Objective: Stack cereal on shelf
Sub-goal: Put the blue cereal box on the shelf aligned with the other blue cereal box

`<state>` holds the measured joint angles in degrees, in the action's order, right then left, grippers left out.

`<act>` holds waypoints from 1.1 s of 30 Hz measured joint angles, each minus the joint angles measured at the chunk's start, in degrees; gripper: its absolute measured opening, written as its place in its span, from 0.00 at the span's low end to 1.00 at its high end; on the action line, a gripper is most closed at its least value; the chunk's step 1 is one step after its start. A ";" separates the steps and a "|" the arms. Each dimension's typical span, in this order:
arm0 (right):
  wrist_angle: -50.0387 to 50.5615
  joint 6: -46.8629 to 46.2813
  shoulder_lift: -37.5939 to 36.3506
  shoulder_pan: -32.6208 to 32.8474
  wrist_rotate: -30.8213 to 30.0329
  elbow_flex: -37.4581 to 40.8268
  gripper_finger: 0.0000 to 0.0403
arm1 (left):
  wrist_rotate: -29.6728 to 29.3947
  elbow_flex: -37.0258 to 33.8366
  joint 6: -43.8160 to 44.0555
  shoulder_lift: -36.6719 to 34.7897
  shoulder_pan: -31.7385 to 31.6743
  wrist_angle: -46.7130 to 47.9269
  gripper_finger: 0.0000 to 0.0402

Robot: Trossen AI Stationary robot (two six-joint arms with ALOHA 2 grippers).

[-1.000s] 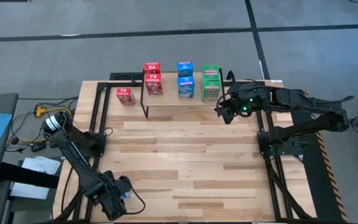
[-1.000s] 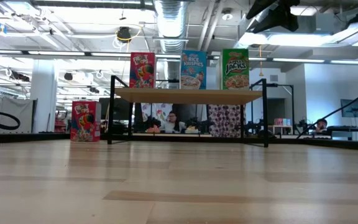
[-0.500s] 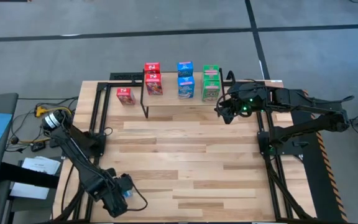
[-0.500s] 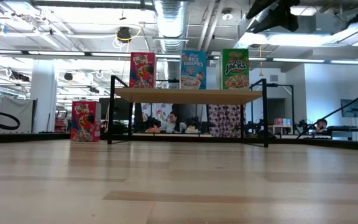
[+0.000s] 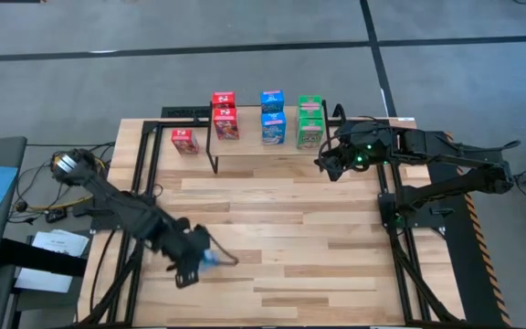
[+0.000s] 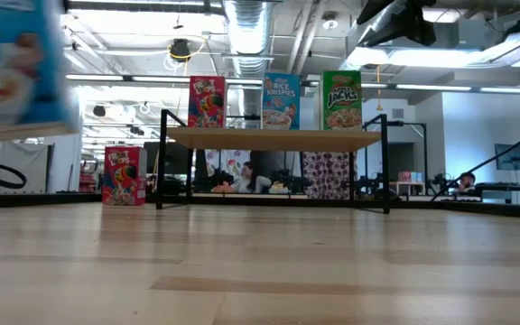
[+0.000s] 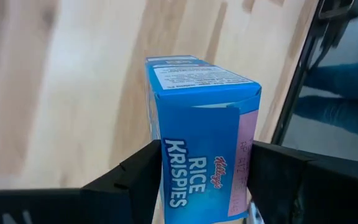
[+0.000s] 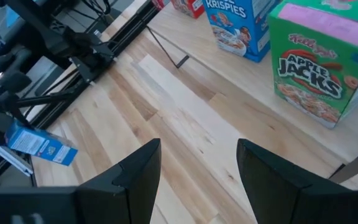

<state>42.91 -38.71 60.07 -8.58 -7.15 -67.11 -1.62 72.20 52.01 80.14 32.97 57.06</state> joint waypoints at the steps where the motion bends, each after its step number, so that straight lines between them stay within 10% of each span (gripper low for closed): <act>1: 0.20 -0.32 0.00 0.00 0.15 0.00 0.58 | -0.09 0.01 -1.55 -0.62 -1.16 0.00 0.47; 33: -12.88 3.22 0.04 0.15 7.29 0.02 0.58 | 1.37 0.04 -38.04 -5.23 -24.85 -6.31 0.47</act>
<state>30.03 -35.49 60.12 -8.43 0.14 -67.09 -0.26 72.25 13.97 74.91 8.12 50.75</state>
